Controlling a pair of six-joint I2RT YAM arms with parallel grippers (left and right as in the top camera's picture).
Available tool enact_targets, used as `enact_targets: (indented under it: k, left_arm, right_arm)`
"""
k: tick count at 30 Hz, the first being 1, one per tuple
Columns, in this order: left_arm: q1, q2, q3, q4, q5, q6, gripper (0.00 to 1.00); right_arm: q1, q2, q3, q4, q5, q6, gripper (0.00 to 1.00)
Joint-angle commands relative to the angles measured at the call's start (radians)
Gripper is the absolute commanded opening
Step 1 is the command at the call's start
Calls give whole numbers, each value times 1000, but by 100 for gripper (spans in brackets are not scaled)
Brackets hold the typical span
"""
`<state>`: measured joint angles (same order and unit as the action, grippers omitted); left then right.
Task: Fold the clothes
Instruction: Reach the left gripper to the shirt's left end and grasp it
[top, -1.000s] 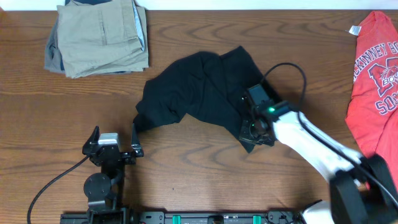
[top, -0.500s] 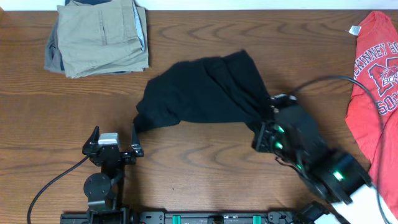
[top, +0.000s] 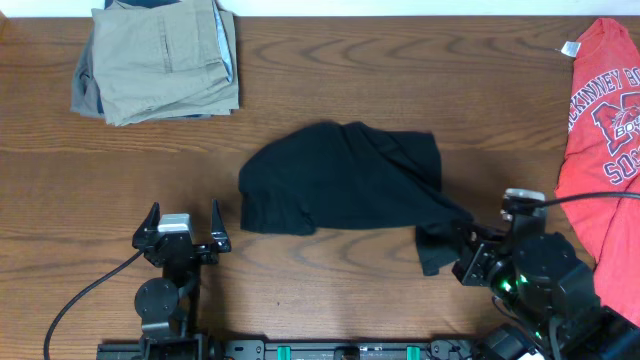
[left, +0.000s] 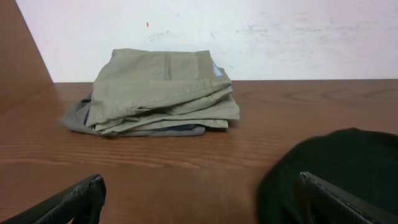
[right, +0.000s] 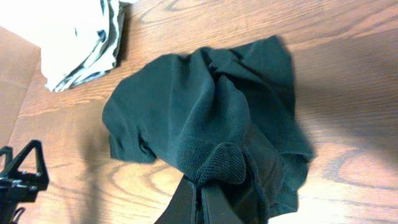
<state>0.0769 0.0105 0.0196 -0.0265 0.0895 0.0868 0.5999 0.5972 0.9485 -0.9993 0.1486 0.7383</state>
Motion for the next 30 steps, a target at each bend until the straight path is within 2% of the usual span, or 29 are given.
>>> enact_targets:
  k: [1, 10, 13, 16, 22, 26, 30]
  left_arm:
    - [3, -6, -16, -34, 6, 14, 98]
    - [3, -6, -16, -34, 11, 3, 98]
    - [3, -6, -16, -19, 83, -42, 98]
    - [2, -6, -16, 41, 251, -130, 98]
    - [2, -6, -16, 21, 622, -286, 98]
    - [2, -6, -14, 169, 843, -338, 98]
    - [3, -4, 50, 271, 849, -386, 98]
  right_arm:
    - [8, -8, 32, -8, 58, 1, 1]
    - [8, -8, 32, -67, 62, 1, 1]
    - [8, -8, 32, -66, 63, 1, 1]
    - [8, -8, 32, -67, 65, 1, 1]
    - [8, -8, 31, -68, 65, 1, 1]
    - [8, -8, 31, -72, 65, -5, 1]
    - [8, -8, 31, -67, 65, -6, 1]
